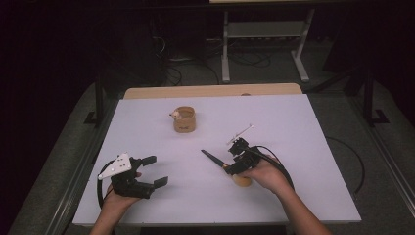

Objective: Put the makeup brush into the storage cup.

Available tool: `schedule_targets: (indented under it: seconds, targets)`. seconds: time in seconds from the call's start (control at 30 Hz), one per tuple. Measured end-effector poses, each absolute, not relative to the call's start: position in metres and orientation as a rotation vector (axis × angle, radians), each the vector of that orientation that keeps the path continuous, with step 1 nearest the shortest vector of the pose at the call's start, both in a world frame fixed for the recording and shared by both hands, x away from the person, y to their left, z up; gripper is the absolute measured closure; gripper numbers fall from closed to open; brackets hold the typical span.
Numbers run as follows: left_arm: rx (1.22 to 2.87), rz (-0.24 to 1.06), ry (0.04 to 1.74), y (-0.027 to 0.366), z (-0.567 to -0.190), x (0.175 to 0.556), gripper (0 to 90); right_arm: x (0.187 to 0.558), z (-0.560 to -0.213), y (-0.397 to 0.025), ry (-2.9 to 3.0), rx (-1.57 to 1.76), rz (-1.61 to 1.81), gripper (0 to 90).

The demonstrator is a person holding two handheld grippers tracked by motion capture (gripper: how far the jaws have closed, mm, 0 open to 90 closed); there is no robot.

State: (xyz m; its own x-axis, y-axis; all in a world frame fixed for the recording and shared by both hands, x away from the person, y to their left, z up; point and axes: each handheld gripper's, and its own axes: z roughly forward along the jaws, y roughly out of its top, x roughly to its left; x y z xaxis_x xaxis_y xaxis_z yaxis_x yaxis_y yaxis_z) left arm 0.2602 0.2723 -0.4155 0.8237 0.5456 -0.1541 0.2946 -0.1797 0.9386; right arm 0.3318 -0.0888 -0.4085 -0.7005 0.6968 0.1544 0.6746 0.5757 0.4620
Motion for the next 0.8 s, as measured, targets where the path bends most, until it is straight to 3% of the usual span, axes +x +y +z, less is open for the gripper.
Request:
schedule_targets:
  seconds: [0.27,0.8]
  targets:
    - [1.785,0.254,0.644,0.271,-0.416,0.261,10.1,0.326,-0.414,-0.088,2.753,1.157,0.79,44.3]
    - [1.789,0.25,0.64,0.27,-0.417,0.261,10.1,0.324,-0.427,-0.074,2.763,1.069,0.67,58.4]
